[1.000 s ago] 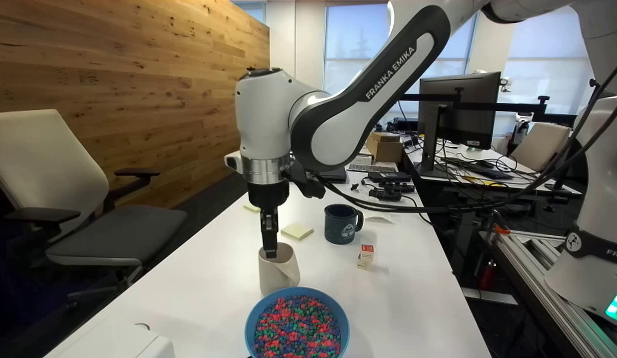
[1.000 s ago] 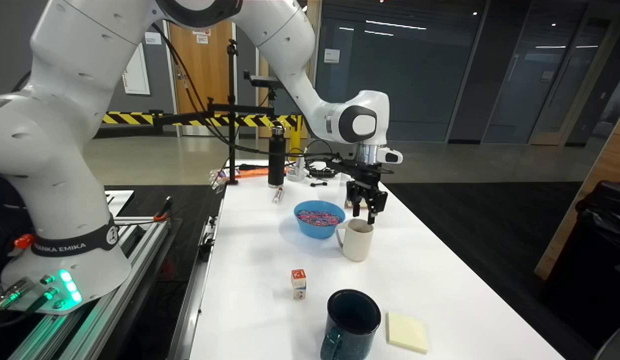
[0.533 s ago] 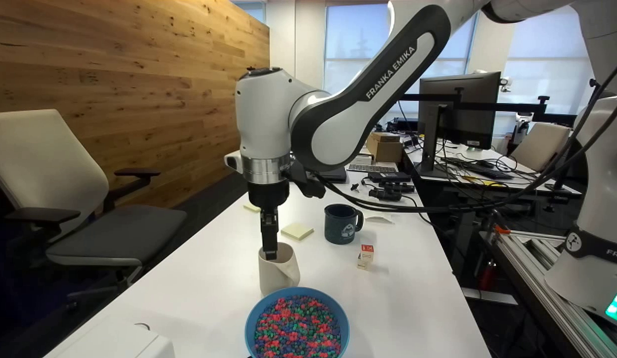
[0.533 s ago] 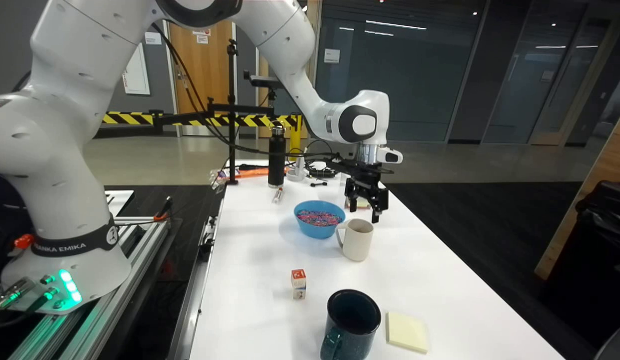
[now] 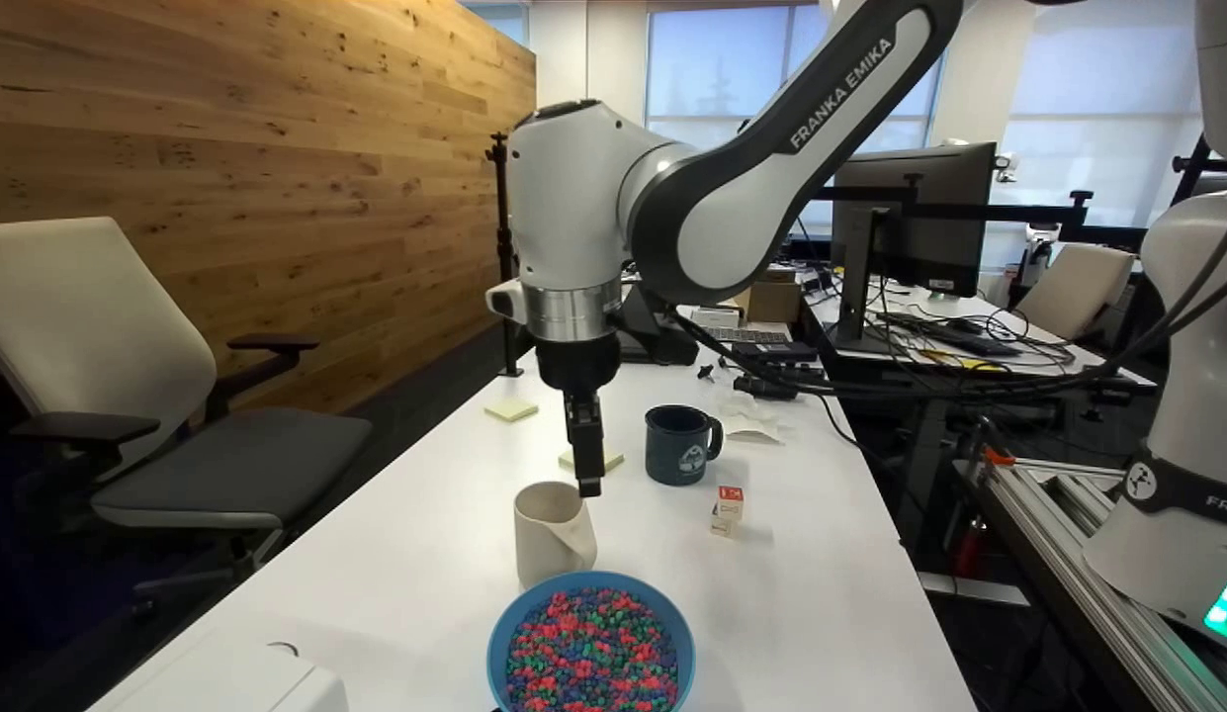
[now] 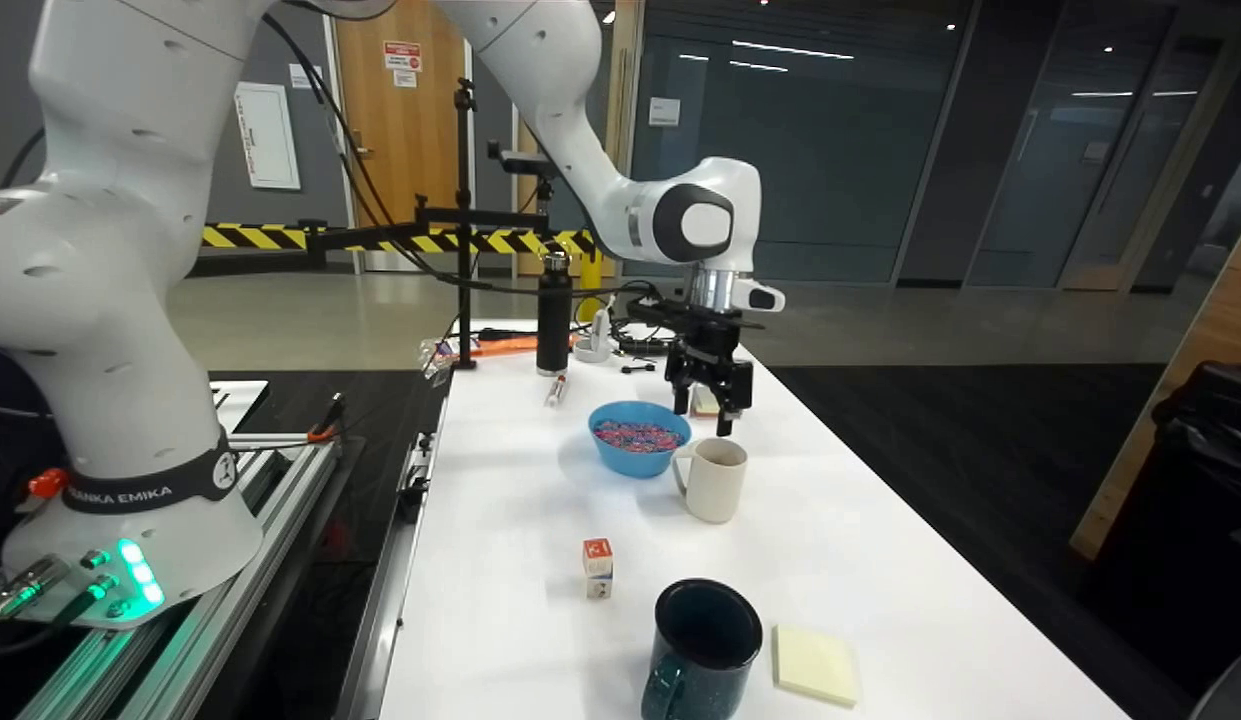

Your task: Put one letter block into the white cup

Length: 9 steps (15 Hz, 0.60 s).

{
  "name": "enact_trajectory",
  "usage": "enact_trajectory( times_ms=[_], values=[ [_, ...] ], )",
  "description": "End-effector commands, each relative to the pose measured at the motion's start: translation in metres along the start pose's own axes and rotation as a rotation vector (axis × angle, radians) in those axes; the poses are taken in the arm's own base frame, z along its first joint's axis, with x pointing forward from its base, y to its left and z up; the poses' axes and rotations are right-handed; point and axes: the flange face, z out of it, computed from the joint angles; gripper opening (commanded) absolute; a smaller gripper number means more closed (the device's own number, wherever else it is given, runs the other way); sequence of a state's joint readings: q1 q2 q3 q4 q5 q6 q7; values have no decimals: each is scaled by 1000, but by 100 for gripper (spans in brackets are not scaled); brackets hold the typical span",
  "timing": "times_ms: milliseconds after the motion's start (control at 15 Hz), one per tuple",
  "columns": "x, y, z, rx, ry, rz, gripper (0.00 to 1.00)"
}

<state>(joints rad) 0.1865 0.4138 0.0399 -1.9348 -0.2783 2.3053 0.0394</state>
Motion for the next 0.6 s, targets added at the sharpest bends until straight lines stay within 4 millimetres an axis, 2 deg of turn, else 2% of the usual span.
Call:
enact_trajectory(
  times_ms=[0, 267, 533],
  values=[
    [-60, 7, -14, 9, -43, 28, 100],
    [-109, 18, -16, 17, -62, 89, 100],
    [-140, 25, -20, 35, -57, 132, 100]
  ],
)
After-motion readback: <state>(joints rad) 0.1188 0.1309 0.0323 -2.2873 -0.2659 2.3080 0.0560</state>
